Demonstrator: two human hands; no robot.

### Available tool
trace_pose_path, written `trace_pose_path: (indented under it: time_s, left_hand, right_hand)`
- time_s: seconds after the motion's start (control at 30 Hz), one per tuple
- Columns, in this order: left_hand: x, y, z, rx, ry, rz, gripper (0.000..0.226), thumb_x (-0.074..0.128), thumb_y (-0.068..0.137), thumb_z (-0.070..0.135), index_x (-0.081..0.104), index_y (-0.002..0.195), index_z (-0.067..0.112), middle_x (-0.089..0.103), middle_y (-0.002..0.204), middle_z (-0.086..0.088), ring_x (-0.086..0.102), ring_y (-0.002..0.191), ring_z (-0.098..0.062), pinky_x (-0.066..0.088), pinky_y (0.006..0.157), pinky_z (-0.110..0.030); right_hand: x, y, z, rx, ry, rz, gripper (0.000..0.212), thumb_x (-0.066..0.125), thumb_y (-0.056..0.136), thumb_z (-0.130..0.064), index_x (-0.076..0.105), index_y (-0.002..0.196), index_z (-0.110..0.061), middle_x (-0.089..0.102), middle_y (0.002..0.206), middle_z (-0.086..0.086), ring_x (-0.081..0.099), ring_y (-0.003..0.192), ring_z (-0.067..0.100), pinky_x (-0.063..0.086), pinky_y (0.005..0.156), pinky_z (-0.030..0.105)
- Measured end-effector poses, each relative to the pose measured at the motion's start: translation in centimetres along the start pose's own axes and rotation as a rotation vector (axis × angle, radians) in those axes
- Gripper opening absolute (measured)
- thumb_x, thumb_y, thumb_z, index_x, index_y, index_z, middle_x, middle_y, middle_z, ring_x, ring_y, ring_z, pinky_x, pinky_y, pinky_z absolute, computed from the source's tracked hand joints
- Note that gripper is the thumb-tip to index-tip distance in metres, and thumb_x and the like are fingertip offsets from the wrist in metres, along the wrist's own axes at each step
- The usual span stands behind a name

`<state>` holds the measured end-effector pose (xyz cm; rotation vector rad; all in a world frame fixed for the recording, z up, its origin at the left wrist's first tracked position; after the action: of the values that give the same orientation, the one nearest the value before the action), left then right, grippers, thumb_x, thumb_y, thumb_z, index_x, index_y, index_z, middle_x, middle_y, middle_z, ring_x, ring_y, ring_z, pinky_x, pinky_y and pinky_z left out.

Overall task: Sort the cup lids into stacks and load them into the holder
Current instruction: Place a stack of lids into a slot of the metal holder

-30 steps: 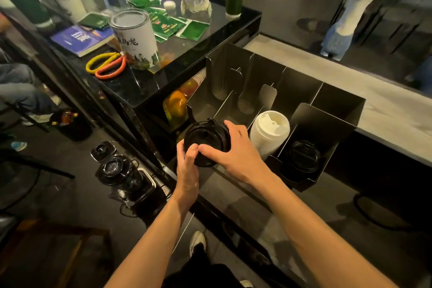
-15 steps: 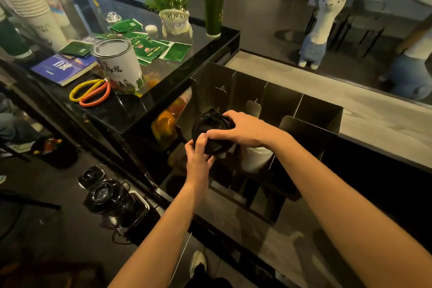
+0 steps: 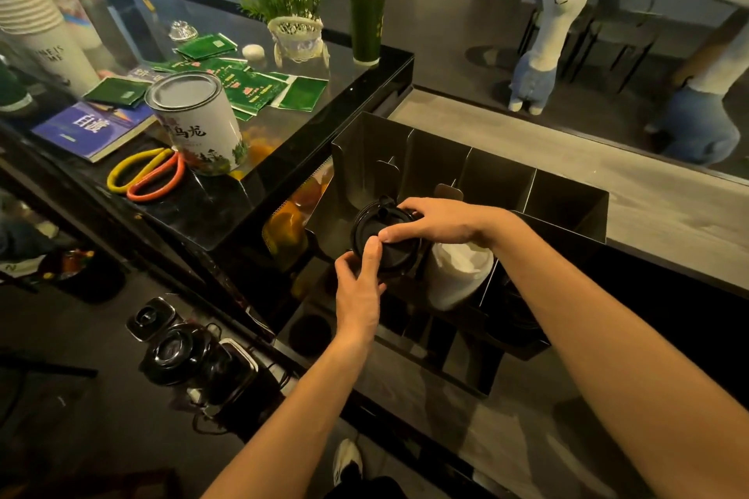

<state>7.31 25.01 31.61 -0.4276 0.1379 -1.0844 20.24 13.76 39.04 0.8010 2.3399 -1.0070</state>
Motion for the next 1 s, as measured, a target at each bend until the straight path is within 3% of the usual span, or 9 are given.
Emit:
trace_pose_path:
  time_s: [0.07,0.2,0.3,0.4,0.63,0.73,0.8,0.87,1.0]
  left_hand:
    - [0.0,-0.2,0.0,0.010,0.006,-0.002,0.122,0.057,0.050,0.099,0.039,0.145,0.025,0.050,0.147,-0.004,0.057,0.126,-0.024,0.049,0.107,-0.043]
    - [0.0,-0.2,0.4,-0.001,0.027,-0.009,0.105,0.055,0.062,0.088,0.039,0.144,0.024,0.050,0.146,-0.005,0.059,0.123,-0.026,0.052,0.102,-0.041]
    - [0.4,0.0,0.6,-0.034,0.042,-0.019,0.108,0.053,0.064,0.086,0.033,0.151,0.024,0.048,0.150,-0.008,0.059,0.125,-0.030,0.053,0.103,-0.044]
    - [0.8,0.2,0.6,-0.073,0.044,-0.010,0.106,0.050,0.071,0.085,0.024,0.157,0.028,0.044,0.154,-0.012,0.057,0.128,-0.031,0.052,0.101,-0.040]
    - [1.6,0.4,0.1,-0.120,0.026,0.007,0.089,0.049,0.093,0.070,0.014,0.162,0.026,0.027,0.166,-0.009,0.051,0.134,-0.033,0.041,0.115,-0.052]
    - [1.8,0.3,-0.1,-0.107,0.063,0.007,0.083,0.048,0.097,0.065,0.014,0.162,0.026,0.025,0.166,-0.006,0.054,0.121,-0.025,0.043,0.113,-0.051]
    - [1.8,0.4,-0.4,-0.098,0.086,0.006,0.081,0.047,0.098,0.064,0.016,0.162,0.025,0.026,0.167,-0.005,0.051,0.132,-0.030,0.042,0.114,-0.051]
    - [1.8,0.4,-0.6,-0.100,0.091,0.015,0.080,0.045,0.098,0.065,0.016,0.161,0.026,0.030,0.165,-0.005,0.049,0.136,-0.031,0.041,0.114,-0.050]
    - [1.8,0.2,-1.1,-0.126,0.075,0.057,0.078,0.045,0.096,0.070,0.016,0.154,0.025,0.044,0.151,-0.008,0.056,0.113,-0.021,0.045,0.100,-0.040]
  right_hand:
    - [-0.2,0.0,0.2,0.000,0.015,-0.028,0.088,0.065,0.064,-0.077,0.050,0.132,-0.024,0.060,0.119,-0.003,0.061,0.109,0.014,0.051,0.097,0.033]
    - [-0.5,-0.1,0.0,0.005,-0.003,-0.048,0.084,0.061,0.069,-0.075,0.050,0.133,-0.021,0.058,0.124,-0.001,0.056,0.111,0.014,0.046,0.094,0.031]
    - [-0.6,0.1,0.1,0.020,-0.033,-0.022,0.070,0.059,0.083,-0.070,0.052,0.131,-0.019,0.058,0.121,0.000,0.056,0.109,0.015,0.045,0.093,0.031]
    - [-0.5,0.3,-0.1,0.048,-0.073,-0.013,0.070,0.055,0.087,-0.072,0.052,0.133,-0.019,0.058,0.124,0.001,0.056,0.112,0.018,0.044,0.097,0.034]
    - [-0.4,0.5,-0.1,0.093,-0.085,-0.073,0.074,0.055,0.092,-0.065,0.046,0.144,-0.013,0.051,0.142,0.006,0.049,0.128,0.025,0.038,0.103,0.035]
    - [-0.5,0.4,-0.2,0.077,-0.119,-0.066,0.080,0.055,0.095,-0.060,0.030,0.156,-0.015,0.035,0.159,0.007,0.037,0.144,0.028,0.031,0.114,0.041]
    - [-0.6,0.6,-0.5,0.077,-0.158,-0.070,0.085,0.054,0.095,-0.061,0.021,0.159,-0.016,0.026,0.164,0.007,0.029,0.149,0.029,0.027,0.118,0.043]
    - [-0.6,1.0,-0.7,0.085,-0.196,-0.091,0.079,0.054,0.093,-0.064,0.032,0.153,-0.016,0.037,0.157,0.008,0.040,0.140,0.028,0.034,0.111,0.042]
    - [-0.3,2.0,-1.1,0.090,-0.253,-0.089,0.073,0.050,0.091,-0.068,0.041,0.143,-0.018,0.051,0.132,0.004,0.050,0.117,0.023,0.042,0.099,0.037]
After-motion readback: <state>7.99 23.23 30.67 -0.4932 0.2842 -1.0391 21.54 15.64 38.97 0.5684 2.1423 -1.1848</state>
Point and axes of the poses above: each hand's wrist, its own y-axis towards the middle knuckle, its own x-axis out of the palm, z = x × y, the point moved 2 cm from there along y, towards the middle knuckle
